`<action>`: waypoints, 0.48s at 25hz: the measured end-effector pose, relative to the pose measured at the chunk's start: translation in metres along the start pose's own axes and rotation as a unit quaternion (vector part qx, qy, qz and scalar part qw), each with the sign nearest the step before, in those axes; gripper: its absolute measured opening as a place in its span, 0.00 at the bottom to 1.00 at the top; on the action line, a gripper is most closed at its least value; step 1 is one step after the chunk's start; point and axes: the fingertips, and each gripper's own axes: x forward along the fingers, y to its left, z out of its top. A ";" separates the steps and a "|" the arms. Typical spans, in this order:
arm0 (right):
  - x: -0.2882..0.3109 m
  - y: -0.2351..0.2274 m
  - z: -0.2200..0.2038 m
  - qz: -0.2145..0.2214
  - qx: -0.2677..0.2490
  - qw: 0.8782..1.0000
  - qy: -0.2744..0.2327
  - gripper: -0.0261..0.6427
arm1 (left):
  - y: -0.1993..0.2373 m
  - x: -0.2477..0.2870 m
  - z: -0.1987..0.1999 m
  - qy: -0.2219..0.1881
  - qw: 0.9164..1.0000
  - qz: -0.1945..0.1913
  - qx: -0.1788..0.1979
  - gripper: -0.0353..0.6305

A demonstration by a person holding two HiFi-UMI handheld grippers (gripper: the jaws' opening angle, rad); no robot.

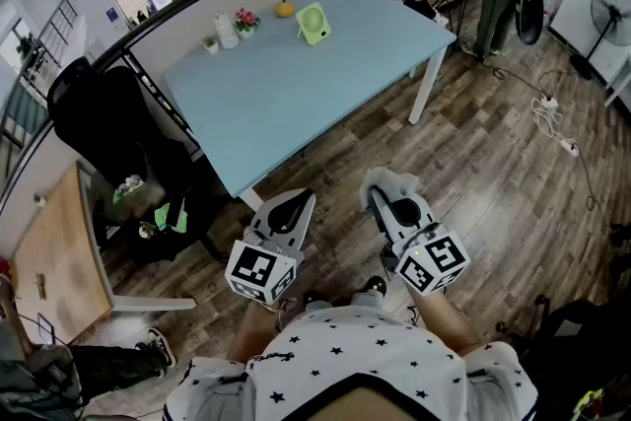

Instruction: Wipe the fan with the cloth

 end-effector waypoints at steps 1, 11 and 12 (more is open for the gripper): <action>0.000 0.001 0.001 0.003 -0.003 1.000 -0.001 0.11 | 0.000 0.000 0.000 0.000 1.000 0.000 0.000 0.10; -0.006 -0.015 0.003 0.007 0.012 1.000 -0.007 0.11 | -0.008 0.013 -0.002 0.006 1.000 0.006 -0.001 0.10; -0.007 -0.018 0.003 0.006 0.014 1.000 -0.007 0.11 | -0.009 0.015 -0.003 0.008 1.000 0.006 -0.002 0.10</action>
